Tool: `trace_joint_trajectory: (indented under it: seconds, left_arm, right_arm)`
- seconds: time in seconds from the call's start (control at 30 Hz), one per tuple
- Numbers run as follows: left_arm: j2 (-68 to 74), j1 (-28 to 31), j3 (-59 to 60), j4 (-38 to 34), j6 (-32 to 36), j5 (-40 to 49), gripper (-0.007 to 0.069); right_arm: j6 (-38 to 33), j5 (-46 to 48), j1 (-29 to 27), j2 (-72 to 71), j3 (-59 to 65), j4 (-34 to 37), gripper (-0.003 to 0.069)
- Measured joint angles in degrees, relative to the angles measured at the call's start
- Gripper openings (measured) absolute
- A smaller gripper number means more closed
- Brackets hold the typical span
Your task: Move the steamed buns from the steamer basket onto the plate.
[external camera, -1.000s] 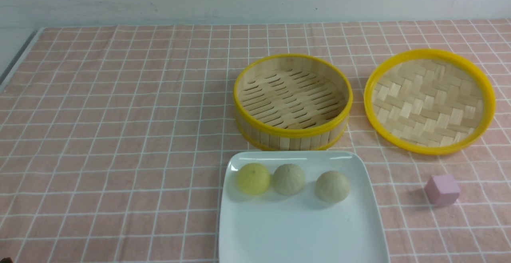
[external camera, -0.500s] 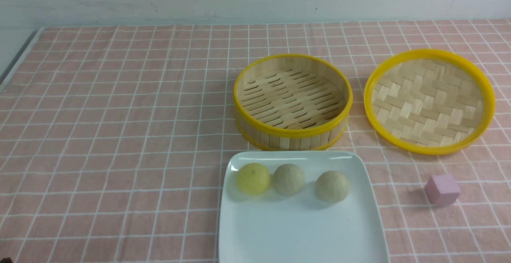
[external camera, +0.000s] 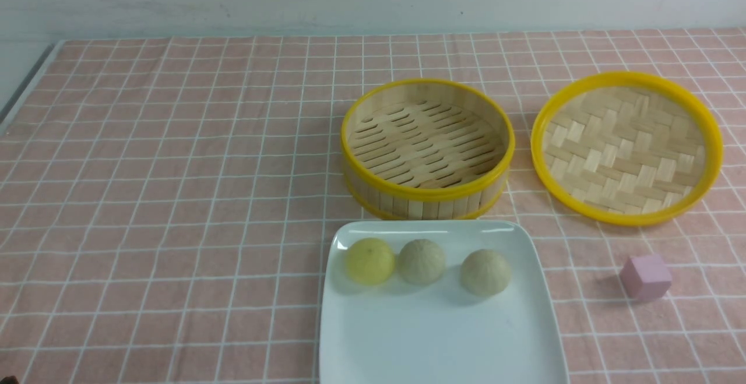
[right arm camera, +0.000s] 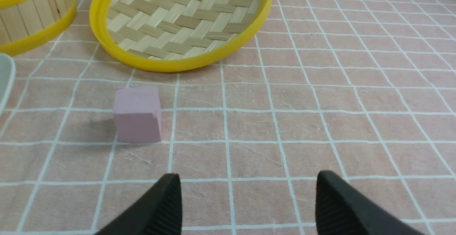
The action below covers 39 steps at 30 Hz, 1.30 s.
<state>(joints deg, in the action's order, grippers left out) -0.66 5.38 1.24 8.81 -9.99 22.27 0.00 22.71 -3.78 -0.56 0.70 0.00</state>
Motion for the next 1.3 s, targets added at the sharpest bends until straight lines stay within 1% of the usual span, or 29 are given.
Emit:
trace_joint_trajectory:
  seconds: [0.1, 0.3, 1.3]
  left_arm:
    - [0.0, 0.0, 0.0, 0.0, 0.0, 0.0, 0.0243]
    - [0.0, 0.0, 0.0, 0.0, 0.0, 0.0, 0.0243]
    - [0.0, 0.0, 0.0, 0.0, 0.0, 0.0, 0.0243]
  right_arm:
    - [0.0, -0.05, 0.0, 0.0, 0.0, 1.22, 0.0495]
    - [0.0, -0.05, 0.0, 0.0, 0.0, 1.46, 0.0495]
    - [1.7, -0.12, 0.0, 0.0, 0.0, 1.25, 0.0495]
